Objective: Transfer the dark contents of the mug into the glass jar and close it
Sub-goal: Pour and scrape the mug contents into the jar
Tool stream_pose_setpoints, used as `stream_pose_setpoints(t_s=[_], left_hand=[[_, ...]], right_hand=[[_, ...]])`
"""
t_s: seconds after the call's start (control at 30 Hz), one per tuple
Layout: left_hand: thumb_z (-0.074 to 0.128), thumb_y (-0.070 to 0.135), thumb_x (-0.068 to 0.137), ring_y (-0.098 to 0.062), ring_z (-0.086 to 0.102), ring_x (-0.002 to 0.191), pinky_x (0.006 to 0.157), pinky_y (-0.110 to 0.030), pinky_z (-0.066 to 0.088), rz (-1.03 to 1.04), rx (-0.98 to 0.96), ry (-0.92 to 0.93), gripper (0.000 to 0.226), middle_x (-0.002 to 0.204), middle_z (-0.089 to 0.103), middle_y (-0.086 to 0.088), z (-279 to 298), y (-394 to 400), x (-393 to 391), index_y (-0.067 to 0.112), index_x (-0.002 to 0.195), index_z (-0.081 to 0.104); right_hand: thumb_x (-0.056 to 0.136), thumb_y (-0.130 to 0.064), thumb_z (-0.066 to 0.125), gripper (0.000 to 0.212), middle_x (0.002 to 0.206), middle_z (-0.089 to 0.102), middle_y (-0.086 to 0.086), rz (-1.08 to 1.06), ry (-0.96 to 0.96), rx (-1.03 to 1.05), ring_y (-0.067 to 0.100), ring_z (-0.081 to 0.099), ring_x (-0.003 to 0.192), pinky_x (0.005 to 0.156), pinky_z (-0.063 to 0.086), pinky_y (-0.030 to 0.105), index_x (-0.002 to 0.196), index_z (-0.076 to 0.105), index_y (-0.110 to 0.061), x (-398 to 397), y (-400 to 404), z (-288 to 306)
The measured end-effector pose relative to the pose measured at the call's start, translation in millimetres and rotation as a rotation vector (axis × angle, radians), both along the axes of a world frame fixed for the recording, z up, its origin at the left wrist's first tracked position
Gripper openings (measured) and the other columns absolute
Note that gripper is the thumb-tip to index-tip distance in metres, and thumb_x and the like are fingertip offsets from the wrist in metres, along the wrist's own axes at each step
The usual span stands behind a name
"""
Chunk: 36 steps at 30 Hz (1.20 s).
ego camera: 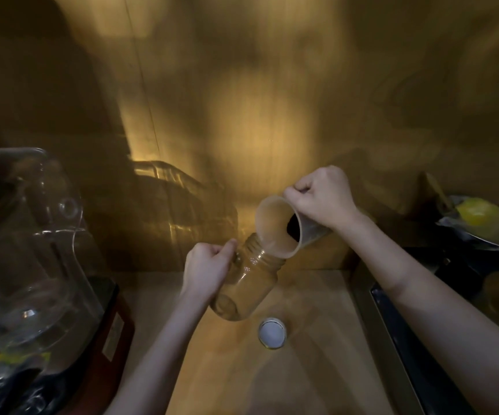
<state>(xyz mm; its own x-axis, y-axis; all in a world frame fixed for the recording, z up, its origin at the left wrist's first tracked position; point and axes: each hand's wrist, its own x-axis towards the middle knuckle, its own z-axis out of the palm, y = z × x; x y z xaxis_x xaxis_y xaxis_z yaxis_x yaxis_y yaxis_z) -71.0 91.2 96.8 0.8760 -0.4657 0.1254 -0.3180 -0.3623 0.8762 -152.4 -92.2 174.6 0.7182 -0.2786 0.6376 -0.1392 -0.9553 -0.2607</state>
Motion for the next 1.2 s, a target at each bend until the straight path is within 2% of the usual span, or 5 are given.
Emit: stream_pose_setpoints(t_s=[0.13, 0.27, 0.57, 1.0, 1.2], left_hand=[[0.053, 0.034, 0.085, -0.023, 0.033, 0.051, 0.057, -0.034, 0.030, 0.003, -0.010, 0.019, 0.053, 0.047, 0.033, -0.005, 0.1, -0.5, -1.6, 0.015, 0.040, 0.034], [0.053, 0.033, 0.085, -0.022, 0.033, 0.054, 0.057, -0.034, 0.030, 0.028, -0.014, 0.010, 0.046, 0.054, 0.033, -0.010, -4.5, -3.1, -3.7, 0.011, 0.047, 0.038], [0.051, 0.026, 0.083, -0.022, 0.035, 0.054, 0.057, -0.035, 0.031, 0.020, -0.032, 0.048, 0.039, 0.055, 0.035, -0.012, -8.5, -6.0, -7.8, 0.011, 0.048, 0.041], [0.051, 0.026, 0.083, -0.018, 0.034, 0.050, 0.055, -0.033, 0.030, 0.031, -0.098, 0.090, 0.038, 0.053, 0.036, -0.010, -10.9, -6.6, -4.9, 0.010, 0.048, 0.043], [0.051, 0.027, 0.083, -0.021, 0.035, 0.051, 0.055, -0.034, 0.032, 0.015, -0.110, 0.079, 0.038, 0.053, 0.037, -0.011, -13.3, -8.3, -3.0, 0.010, 0.049, 0.046]], right_hand=[[0.067, -0.017, 0.050, 0.039, 0.028, 0.032, 0.012, 0.023, 0.015, -0.112, 0.017, 0.027, 0.032, 0.040, 0.029, 0.024, 0.029, 0.042, -0.011, 3.0, 1.6, 3.9], [0.068, -0.023, 0.042, 0.036, 0.030, 0.025, -0.006, 0.065, -0.031, -0.178, 0.015, 0.024, 0.030, 0.042, 0.019, 0.015, 0.033, 0.032, -0.023, 3.6, 5.4, 9.3], [0.064, -0.020, 0.043, 0.038, 0.024, 0.036, 0.006, 0.037, -0.020, -0.330, 0.014, 0.021, 0.031, 0.046, 0.010, 0.011, 0.028, 0.048, -0.006, 9.4, 2.1, 10.7], [0.064, -0.019, 0.042, 0.034, 0.032, 0.018, -0.006, 0.137, -0.070, -0.414, 0.013, 0.017, 0.031, 0.047, 0.005, 0.012, 0.033, 0.027, -0.020, 13.1, 13.4, 19.7], [0.065, -0.016, 0.046, 0.038, 0.026, 0.029, 0.000, 0.143, -0.029, -0.480, 0.015, 0.024, 0.027, 0.047, 0.007, 0.011, 0.028, 0.038, -0.014, 14.9, 13.3, 19.2]])
